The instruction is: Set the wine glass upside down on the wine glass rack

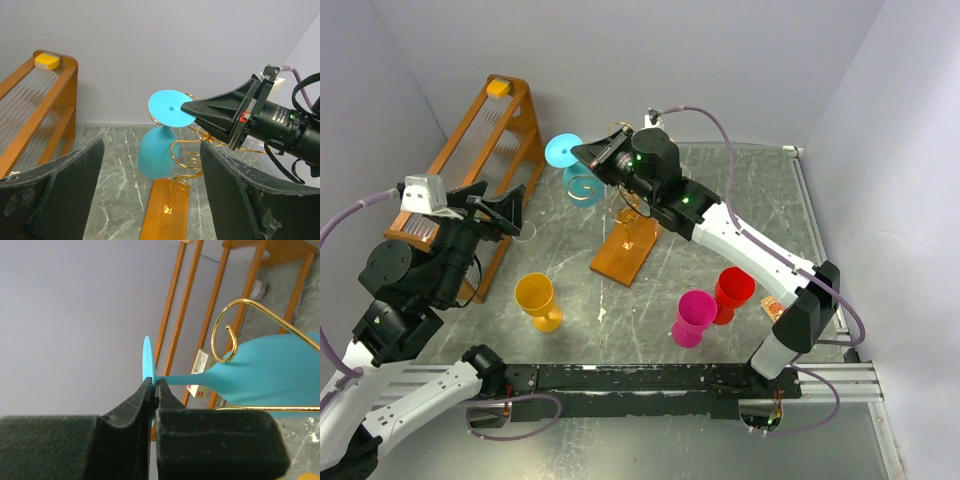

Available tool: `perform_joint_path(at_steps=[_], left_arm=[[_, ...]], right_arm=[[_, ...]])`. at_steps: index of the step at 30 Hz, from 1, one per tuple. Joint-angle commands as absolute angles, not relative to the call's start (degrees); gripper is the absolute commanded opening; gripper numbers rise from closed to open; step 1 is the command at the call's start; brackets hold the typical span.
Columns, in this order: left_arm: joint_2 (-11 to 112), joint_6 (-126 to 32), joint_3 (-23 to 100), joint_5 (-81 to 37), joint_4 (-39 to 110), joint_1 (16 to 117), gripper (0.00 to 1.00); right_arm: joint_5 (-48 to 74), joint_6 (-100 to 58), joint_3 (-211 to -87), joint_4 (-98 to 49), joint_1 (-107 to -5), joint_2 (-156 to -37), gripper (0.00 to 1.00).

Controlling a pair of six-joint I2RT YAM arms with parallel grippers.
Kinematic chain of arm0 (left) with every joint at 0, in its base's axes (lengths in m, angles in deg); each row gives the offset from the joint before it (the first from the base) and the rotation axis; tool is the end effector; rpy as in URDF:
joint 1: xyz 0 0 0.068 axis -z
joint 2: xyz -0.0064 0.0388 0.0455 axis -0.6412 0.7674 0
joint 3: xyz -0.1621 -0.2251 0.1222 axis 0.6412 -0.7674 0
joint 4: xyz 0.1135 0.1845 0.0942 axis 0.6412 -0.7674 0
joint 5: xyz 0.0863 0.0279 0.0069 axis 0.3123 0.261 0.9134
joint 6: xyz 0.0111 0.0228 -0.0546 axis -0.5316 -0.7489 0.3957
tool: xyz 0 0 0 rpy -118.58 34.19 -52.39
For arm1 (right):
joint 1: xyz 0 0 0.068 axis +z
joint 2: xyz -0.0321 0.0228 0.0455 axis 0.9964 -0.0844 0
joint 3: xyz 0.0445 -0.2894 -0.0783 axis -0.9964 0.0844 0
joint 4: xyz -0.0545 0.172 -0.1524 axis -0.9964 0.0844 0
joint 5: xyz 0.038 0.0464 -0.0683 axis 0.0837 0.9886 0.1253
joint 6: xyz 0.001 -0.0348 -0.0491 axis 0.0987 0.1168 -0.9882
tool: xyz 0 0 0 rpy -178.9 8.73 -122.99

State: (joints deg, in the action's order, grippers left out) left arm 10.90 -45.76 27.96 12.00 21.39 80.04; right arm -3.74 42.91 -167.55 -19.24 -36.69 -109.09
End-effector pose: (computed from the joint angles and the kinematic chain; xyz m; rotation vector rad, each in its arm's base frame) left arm 0.0571 -0.0232 0.4632 -0.0578 1.3587 -0.4813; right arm 0.2529 0.2753 0.4600 0.4921 1.8097 1.4036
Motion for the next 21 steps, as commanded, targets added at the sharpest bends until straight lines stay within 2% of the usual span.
perform_joint_path(at_steps=[1,21], left_arm=[[11.1,-45.4,28.1,10.9,23.0,79.9,0.88],[13.7,-46.6,29.9,11.9,23.5,79.9,0.87]], right_arm=[[-5.9,41.5,-168.7,-19.3,-37.7,-107.6,0.00],[-13.2,39.6,-165.3,-19.7,-38.1,-105.4,0.00]])
